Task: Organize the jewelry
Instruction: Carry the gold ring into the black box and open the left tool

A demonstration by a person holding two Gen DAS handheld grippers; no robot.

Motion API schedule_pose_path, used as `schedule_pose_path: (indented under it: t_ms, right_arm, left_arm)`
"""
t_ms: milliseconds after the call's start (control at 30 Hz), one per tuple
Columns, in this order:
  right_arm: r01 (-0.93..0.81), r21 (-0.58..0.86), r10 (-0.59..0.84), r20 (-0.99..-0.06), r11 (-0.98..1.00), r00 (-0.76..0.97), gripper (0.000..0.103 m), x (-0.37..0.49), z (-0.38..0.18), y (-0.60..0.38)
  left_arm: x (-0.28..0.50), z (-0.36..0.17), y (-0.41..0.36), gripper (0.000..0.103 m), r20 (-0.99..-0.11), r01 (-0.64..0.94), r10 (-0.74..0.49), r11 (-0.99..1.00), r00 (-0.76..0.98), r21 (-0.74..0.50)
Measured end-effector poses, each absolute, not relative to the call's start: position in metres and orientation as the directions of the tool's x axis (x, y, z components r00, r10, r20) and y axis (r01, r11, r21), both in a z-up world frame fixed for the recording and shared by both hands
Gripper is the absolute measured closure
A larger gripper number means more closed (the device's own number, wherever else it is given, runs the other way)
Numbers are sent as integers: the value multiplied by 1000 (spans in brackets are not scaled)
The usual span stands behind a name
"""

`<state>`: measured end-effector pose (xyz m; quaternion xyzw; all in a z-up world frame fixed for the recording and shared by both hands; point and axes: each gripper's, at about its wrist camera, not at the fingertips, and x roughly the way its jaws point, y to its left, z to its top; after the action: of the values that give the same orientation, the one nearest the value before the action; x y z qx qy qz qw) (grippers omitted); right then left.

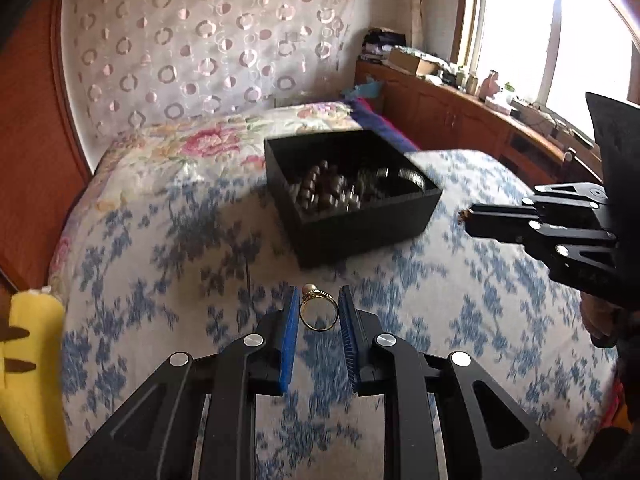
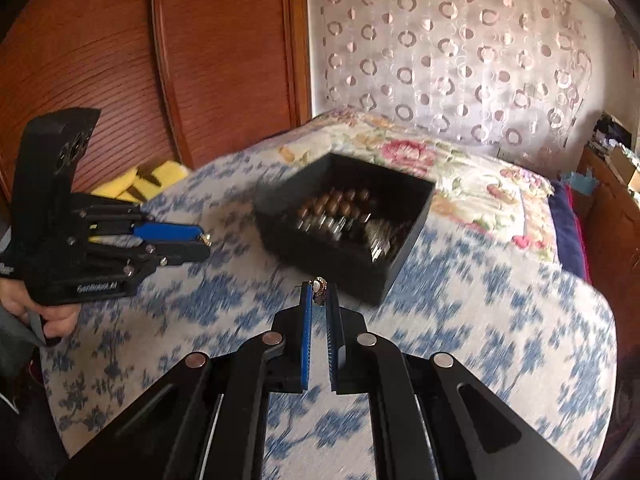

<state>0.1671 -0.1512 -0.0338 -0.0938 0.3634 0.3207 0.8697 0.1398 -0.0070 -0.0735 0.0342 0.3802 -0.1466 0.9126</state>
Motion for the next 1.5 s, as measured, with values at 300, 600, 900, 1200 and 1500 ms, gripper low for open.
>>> schedule_pose_path:
  t_ms: [300, 600, 900, 1200, 1500]
  right_arm:
    - [-585, 70, 473, -668, 808, 574, 95, 223, -18, -155]
    - [-567, 107, 476, -680, 817, 557, 95, 261, -23, -149]
    - [-557, 125, 478, -686, 821, 549, 85, 263, -28, -153]
    - [-532, 122, 466, -666, 838, 582, 85, 238, -20, -173]
    - [-498, 119, 446, -651, 859, 614, 85, 211, -14, -190]
  left_arm:
    - [166, -53, -17, 84, -670, 303, -245, 952, 701, -30]
    - [194, -44, -24, 84, -656, 293, -233, 956, 718, -19]
    - [215, -43, -27, 84, -653, 276, -232, 960, 721, -36]
    - [229, -43, -40, 84, -650, 277, -226, 961, 726, -25]
    - [221, -40, -43, 49, -638, 248, -214, 968, 740, -37]
